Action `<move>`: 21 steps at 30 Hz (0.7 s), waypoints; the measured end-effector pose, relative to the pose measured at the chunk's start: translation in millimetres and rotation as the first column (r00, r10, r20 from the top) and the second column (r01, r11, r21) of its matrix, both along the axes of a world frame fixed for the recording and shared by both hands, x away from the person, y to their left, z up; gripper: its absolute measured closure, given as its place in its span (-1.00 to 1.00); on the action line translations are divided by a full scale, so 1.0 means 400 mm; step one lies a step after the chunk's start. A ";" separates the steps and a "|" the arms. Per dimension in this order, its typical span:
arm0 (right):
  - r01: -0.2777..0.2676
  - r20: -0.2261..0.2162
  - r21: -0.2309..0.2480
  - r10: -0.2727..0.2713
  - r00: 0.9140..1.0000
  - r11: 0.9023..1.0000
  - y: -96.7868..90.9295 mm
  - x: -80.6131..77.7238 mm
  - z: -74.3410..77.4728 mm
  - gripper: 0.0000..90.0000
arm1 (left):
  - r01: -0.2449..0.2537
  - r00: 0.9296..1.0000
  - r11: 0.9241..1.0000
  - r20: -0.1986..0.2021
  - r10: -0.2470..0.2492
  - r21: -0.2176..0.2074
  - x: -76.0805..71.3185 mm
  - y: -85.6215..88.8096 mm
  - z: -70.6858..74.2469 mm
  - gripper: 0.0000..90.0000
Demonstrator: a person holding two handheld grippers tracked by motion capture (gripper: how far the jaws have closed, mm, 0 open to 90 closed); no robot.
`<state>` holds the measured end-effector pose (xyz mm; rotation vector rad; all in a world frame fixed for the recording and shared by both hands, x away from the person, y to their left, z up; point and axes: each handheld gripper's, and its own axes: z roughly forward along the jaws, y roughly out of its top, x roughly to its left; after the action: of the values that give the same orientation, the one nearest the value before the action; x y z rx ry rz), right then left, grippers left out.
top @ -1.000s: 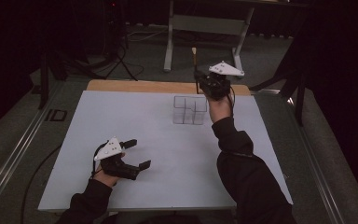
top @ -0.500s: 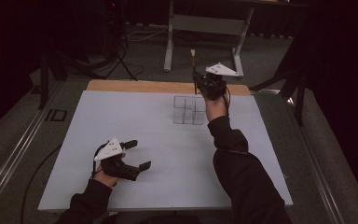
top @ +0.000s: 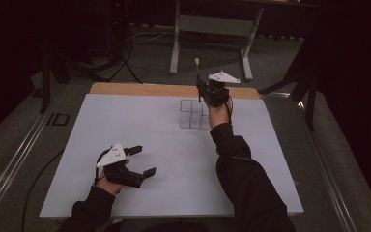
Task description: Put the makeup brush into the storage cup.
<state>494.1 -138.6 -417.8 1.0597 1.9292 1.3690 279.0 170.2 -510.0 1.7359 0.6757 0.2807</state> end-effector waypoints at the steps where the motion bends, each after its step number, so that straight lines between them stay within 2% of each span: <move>1: 0.002 -0.004 -0.002 -0.002 1.000 1.000 0.002 0.001 -0.005 0.87 | 0.000 1.000 1.000 0.000 0.000 0.002 0.000 0.000 0.000 -0.95; 12: 0.020 -0.034 0.002 -0.020 0.999 1.000 0.019 0.005 -0.051 0.87 | -0.004 1.000 1.000 0.005 0.004 -0.007 -0.002 0.004 0.000 -0.95; 21: 0.046 -0.091 0.004 -0.045 0.995 0.999 0.018 0.008 -0.092 0.87 | 0.004 1.000 1.000 0.007 -0.004 0.000 -0.003 0.002 0.001 -0.95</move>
<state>497.4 -131.4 -454.6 1.1806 1.9543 1.3239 278.0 171.0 -509.7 1.7351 0.6678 0.2837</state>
